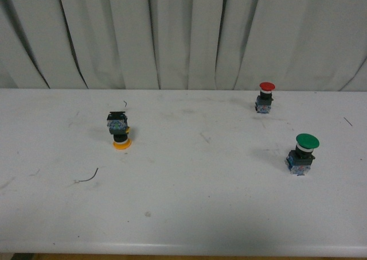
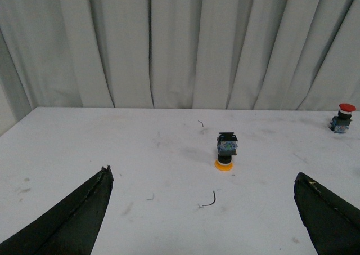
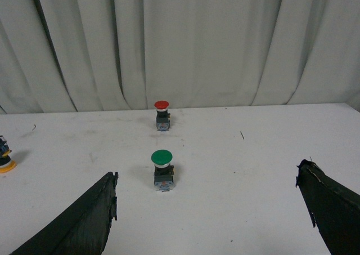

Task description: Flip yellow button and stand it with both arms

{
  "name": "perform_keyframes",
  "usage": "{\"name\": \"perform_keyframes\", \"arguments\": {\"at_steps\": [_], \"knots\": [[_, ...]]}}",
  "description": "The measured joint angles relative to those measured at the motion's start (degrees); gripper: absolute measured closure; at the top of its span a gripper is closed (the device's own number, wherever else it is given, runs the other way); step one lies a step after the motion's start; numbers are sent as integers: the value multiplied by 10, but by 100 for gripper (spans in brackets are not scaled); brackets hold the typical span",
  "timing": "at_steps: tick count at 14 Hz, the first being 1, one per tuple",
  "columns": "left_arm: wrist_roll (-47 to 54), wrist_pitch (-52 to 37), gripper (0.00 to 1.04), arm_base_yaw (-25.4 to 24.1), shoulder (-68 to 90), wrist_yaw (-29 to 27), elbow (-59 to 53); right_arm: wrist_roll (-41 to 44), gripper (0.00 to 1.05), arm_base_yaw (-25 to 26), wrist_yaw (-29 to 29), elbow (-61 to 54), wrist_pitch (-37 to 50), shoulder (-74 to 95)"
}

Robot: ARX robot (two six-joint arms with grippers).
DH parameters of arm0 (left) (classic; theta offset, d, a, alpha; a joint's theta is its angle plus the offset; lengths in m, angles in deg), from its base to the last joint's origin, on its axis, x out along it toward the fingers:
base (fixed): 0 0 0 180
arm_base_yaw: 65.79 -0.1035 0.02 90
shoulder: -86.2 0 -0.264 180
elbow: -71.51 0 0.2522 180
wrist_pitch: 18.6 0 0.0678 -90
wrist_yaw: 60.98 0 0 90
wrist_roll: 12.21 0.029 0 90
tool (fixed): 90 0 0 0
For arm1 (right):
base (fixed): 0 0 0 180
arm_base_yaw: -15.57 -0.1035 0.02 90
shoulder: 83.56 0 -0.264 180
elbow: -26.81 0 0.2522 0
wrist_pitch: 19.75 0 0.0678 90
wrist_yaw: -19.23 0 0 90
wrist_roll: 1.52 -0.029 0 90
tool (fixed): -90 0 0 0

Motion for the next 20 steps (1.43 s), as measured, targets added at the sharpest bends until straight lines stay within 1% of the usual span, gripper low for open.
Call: {"name": "perform_keyframes", "arguments": {"at_steps": [19, 20], "knots": [[0, 0, 7, 0, 0, 0, 0, 0, 7, 0, 0, 0, 0, 0], [-39, 77, 7, 25, 28, -57, 25, 0, 7, 0, 1, 0, 0, 0]]}}
